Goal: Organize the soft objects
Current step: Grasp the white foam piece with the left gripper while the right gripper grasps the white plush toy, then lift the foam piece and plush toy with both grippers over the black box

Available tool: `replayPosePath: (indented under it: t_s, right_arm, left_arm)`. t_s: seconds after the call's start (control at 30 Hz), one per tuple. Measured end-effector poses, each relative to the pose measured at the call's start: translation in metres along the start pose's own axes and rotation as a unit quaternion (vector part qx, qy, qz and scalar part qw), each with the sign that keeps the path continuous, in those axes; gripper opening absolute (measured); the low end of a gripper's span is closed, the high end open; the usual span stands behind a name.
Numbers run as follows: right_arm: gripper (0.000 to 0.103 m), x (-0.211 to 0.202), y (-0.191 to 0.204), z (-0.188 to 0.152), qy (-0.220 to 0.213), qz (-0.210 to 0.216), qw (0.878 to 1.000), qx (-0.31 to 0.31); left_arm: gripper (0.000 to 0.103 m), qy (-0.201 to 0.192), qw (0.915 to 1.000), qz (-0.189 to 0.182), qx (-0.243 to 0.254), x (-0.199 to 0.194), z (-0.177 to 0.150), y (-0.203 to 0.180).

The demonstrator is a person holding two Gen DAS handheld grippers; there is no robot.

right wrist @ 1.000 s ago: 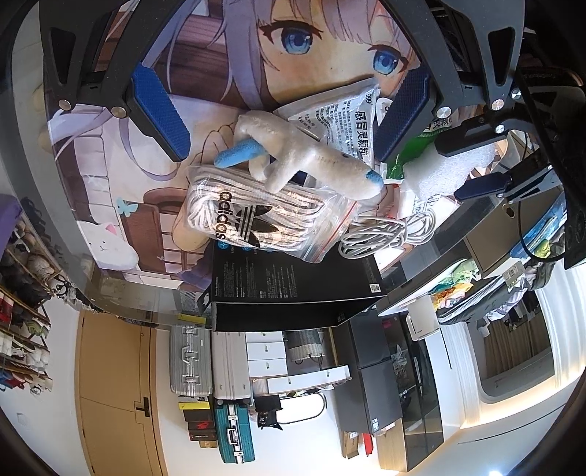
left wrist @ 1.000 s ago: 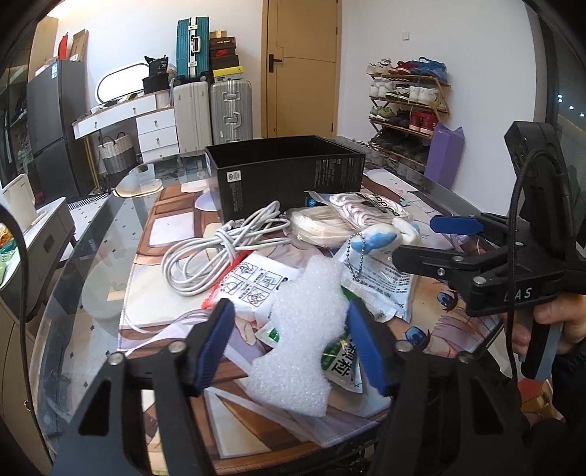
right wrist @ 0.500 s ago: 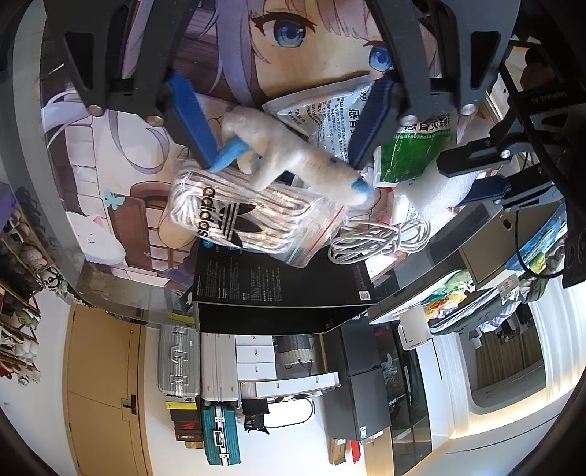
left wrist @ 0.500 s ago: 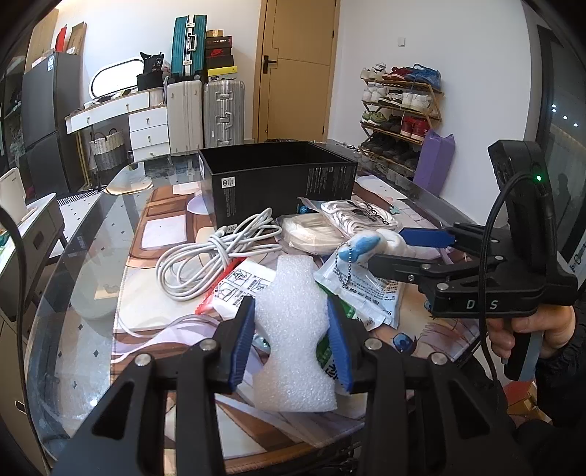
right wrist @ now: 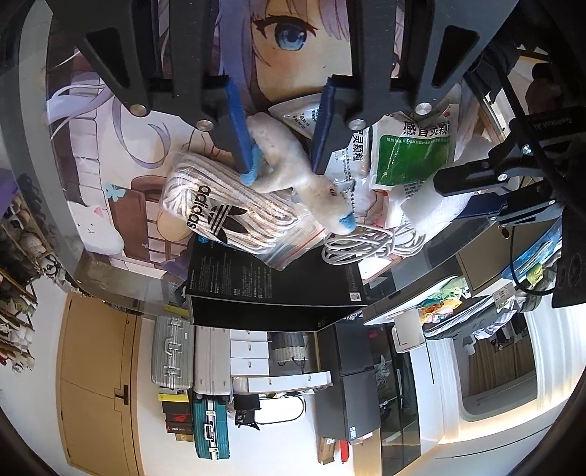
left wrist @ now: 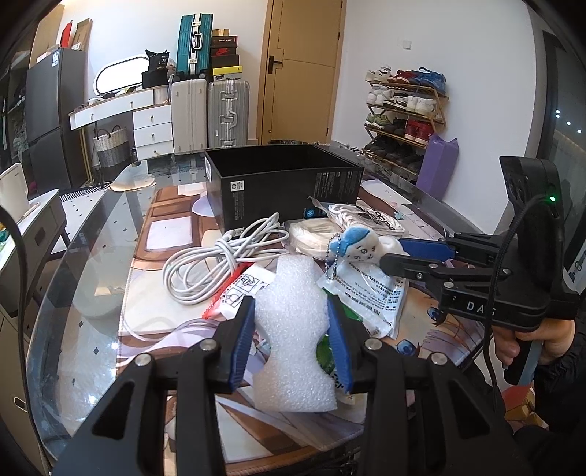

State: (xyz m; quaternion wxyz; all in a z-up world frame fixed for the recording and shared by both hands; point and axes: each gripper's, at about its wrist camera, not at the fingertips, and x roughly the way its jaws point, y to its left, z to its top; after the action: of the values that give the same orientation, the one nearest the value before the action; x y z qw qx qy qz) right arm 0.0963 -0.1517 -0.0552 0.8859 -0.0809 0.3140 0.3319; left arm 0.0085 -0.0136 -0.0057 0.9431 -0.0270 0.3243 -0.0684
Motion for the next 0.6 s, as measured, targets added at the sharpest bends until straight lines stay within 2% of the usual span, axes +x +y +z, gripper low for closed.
replayPosePath:
  t_s: [0.6]
  right_arm:
    - [0.023, -0.026, 0.002, 0.005, -0.04, 0.013, 0.999, 0.001]
  left_arm:
    - [0.037, -0.01, 0.9998, 0.004, -0.016, -0.004, 0.012, 0.009]
